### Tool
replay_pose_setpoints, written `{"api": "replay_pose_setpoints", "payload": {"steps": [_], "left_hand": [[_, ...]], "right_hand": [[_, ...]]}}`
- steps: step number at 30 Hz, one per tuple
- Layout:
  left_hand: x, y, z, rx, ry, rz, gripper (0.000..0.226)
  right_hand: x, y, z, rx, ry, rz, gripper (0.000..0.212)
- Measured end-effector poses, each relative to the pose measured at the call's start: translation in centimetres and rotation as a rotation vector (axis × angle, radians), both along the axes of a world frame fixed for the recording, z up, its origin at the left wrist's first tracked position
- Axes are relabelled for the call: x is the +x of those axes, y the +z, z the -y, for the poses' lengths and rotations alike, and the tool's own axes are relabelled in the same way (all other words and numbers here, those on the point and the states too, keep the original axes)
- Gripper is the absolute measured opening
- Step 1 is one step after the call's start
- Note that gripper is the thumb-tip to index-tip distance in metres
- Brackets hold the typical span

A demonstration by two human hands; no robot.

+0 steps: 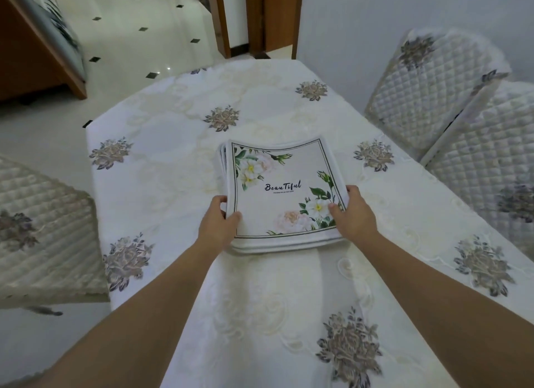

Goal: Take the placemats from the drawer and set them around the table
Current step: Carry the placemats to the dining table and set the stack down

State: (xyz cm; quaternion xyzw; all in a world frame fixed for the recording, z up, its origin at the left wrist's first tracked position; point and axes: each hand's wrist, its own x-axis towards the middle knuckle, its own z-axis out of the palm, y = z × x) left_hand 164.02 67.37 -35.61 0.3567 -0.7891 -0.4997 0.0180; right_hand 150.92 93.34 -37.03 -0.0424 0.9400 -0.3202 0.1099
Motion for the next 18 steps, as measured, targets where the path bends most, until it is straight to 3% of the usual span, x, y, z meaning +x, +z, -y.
{"api": "replay_pose_setpoints", "payload": {"steps": [3, 10, 14, 18], "left_hand": [[-0.1, -2.3, 0.5, 0.054, 0.02, 0.047, 0.04], [-0.4, -3.7, 0.5, -0.04, -0.005, 0.071, 0.037], [-0.1, -3.4, -0.4, -0.178, -0.046, 0.12, 0.039], [0.9, -2.6, -1.3, -0.384, -0.112, 0.24, 0.056]], "right_hand": [[-0.5, -2.0, 0.1, 0.012, -0.019, 0.11, 0.063], [0.2, -2.6, 0.3, 0.012, -0.047, 0.051, 0.067], [0.6, -1.4, 0.6, 0.056, -0.05, 0.109, 0.068], [1.5, -0.6, 0.0, 0.104, -0.03, 0.12, 0.072]]}}
